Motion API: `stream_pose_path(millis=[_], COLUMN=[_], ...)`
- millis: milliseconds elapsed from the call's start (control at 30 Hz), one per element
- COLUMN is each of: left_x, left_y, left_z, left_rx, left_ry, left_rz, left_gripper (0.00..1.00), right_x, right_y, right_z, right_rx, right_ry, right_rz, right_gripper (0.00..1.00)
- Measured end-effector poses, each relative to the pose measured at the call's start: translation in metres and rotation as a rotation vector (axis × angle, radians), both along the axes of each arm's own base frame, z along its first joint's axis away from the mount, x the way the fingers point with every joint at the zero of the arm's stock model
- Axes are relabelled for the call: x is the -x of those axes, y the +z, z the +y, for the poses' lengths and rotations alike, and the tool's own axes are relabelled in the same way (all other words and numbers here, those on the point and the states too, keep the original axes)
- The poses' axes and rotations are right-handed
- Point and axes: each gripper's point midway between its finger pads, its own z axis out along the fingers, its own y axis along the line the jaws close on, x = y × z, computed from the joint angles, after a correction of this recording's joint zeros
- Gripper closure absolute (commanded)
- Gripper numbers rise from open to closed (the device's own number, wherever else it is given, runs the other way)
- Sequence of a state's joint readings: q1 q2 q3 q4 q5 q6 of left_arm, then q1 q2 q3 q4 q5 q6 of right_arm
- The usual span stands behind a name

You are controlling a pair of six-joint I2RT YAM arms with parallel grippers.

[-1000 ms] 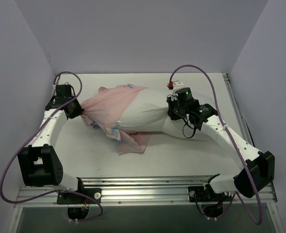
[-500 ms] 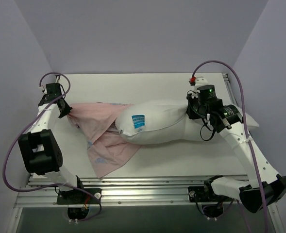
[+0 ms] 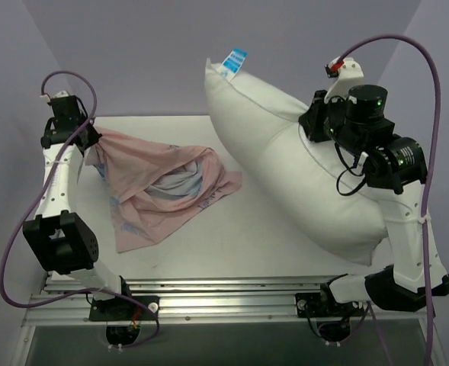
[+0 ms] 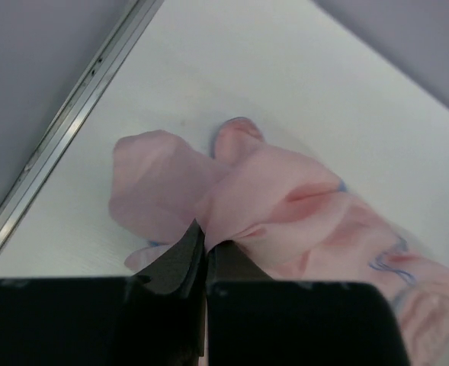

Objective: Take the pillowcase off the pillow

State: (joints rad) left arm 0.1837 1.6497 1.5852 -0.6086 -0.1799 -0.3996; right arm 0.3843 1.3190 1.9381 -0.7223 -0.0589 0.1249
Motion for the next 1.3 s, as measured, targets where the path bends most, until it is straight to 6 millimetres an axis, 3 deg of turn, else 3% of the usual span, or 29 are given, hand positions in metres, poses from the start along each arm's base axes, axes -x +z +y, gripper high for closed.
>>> stream_pose_path(millis=[133, 233, 333, 433, 533, 667, 733, 800, 833, 900, 933, 1033, 1133, 1233, 1300], left_x=[-0.011, -0.011, 0.013, 0.05, 0.081, 0.101, 0.114, 0.139, 0.153, 0.179, 0.185, 0.193, 0.189, 0.193, 0.202], left_y=[0.072, 0.136, 0.178, 0.195, 0.167, 0.072, 0.007, -0.05, -0.071, -0.089, -0.086, -0.042, 0.041, 0.117, 0.15], left_z=[-0.023, -0.057, -0.107, -0.155, -0.177, -0.211, -0.23, -0.243, -0.247, -0.247, -0.243, -0.224, -0.204, -0.182, -0.167], left_rx=[0.03, 0.034, 0.06, 0.128, 0.225, 0.373, 0.435, 0.482, 0.495, 0.496, 0.482, 0.387, 0.269, 0.168, 0.114], left_ry=[-0.097, -0.217, -0.361, -0.495, -0.536, -0.582, -0.604, -0.611, -0.619, -0.622, -0.62, -0.598, -0.578, -0.53, -0.492], left_rz=[-0.129, -0.273, -0.376, -0.459, -0.466, -0.331, -0.19, -0.035, 0.029, 0.118, 0.121, 0.042, -0.139, -0.292, -0.344], left_gripper=[0.98, 0.98, 0.98, 0.98, 0.98, 0.91, 0.78, 0.62, 0.46, 0.29, 0.15, 0.04, 0.06, 0.06, 0.06], right_x=[-0.029, -0.061, -0.089, -0.106, -0.113, -0.102, -0.083, -0.062, -0.052, -0.037, -0.035, -0.038, -0.051, -0.064, -0.072], right_y=[0.011, -0.007, -0.034, -0.066, -0.111, -0.189, -0.226, -0.254, -0.261, -0.266, -0.263, -0.242, -0.204, -0.154, -0.119], right_z=[-0.001, 0.0, 0.001, 0.004, 0.012, 0.051, 0.08, 0.107, 0.122, 0.144, 0.151, 0.151, 0.135, 0.105, 0.072], right_rx=[0.026, 0.085, 0.159, 0.214, 0.238, 0.246, 0.247, 0.223, 0.206, 0.179, 0.16, 0.122, 0.098, 0.058, 0.024], right_ry=[-0.046, -0.084, -0.101, -0.094, -0.076, 0.012, 0.091, 0.169, 0.21, 0.275, 0.291, 0.281, 0.21, 0.099, -0.003], right_rz=[-0.038, -0.022, 0.014, 0.058, 0.114, 0.207, 0.272, 0.332, 0.347, 0.356, 0.349, 0.301, 0.226, 0.139, 0.081], right_gripper=[1.0, 1.0, 1.0, 1.0, 1.0, 1.0, 0.83, 0.56, 0.49, 0.27, 0.22, 0.07, 0.0, 0.0, 0.0])
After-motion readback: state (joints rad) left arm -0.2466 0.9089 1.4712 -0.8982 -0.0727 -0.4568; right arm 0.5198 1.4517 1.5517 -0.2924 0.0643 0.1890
